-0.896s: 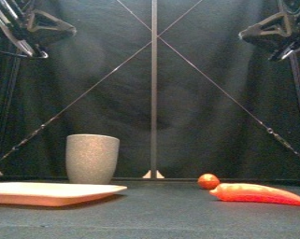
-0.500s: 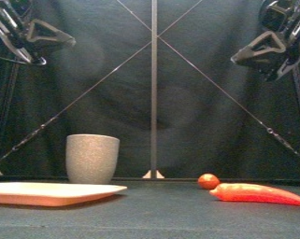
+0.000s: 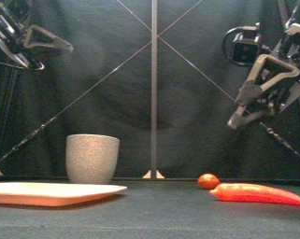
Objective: Pick the red chile then place it on the pink plate
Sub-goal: Pick the red chile
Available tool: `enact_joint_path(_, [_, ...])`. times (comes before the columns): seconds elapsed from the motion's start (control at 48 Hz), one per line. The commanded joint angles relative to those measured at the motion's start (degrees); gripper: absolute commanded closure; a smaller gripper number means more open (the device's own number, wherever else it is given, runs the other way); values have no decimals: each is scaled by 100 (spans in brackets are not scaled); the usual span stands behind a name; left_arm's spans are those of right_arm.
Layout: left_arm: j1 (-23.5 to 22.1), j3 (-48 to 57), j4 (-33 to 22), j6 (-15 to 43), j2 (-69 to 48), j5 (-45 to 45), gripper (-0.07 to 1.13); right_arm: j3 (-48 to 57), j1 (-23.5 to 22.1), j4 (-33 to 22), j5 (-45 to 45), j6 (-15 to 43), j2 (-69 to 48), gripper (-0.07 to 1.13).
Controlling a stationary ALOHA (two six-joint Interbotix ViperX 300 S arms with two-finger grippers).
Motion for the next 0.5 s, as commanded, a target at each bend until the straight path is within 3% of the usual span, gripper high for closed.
enact_joint_path(0.021, [18, -70, 26, 9, 9, -26, 107, -299, 35, 149, 149, 35, 439, 1])
enact_joint_path(0.5, [26, -70, 44, 9, 9, -26, 107, -1037, 53, 70, 1099, 18, 1802, 4])
